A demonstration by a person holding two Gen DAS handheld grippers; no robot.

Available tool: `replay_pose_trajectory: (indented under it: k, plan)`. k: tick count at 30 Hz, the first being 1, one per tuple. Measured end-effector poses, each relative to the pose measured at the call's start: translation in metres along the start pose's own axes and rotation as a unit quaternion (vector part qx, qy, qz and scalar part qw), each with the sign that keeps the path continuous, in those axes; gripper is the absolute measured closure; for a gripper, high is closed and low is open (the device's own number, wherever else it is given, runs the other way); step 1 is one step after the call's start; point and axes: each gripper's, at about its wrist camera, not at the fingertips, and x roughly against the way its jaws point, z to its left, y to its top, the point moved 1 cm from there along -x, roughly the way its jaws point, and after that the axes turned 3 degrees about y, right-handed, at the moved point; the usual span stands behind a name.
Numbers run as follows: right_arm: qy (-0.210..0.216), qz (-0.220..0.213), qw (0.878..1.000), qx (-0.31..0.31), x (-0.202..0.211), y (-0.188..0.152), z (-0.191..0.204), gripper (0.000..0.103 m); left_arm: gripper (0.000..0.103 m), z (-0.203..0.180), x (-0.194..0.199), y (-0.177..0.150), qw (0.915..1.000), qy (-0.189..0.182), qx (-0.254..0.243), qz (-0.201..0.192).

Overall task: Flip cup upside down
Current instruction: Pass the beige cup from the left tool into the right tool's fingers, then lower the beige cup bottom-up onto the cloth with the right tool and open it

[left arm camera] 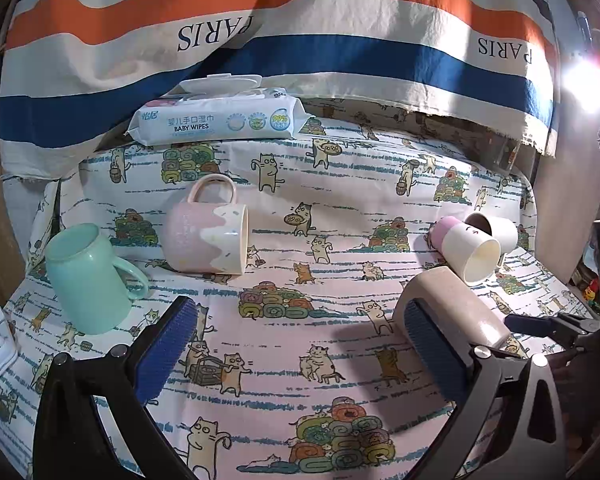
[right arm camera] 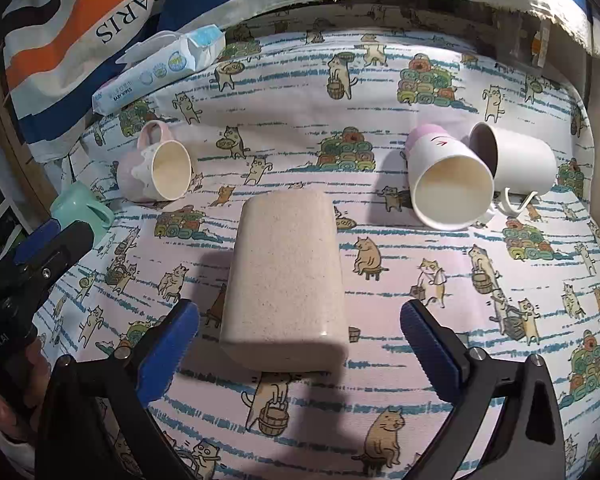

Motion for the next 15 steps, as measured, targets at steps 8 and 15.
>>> replay_pose_trajectory:
  k: [8, 15]
  plan:
    - [0.001, 0.032, 0.999, -0.009, -0.016, -0.005, 0.003, 0.033, 0.000, -0.001, 0.000, -0.003, 1.0000, -0.007, 0.001, 0.002]
    - [-0.006, 0.031, 1.000, 0.000, -0.015, -0.005, 0.006, 0.034, 0.000, 0.003, 0.002, -0.003, 0.9999, -0.006, 0.009, 0.000]
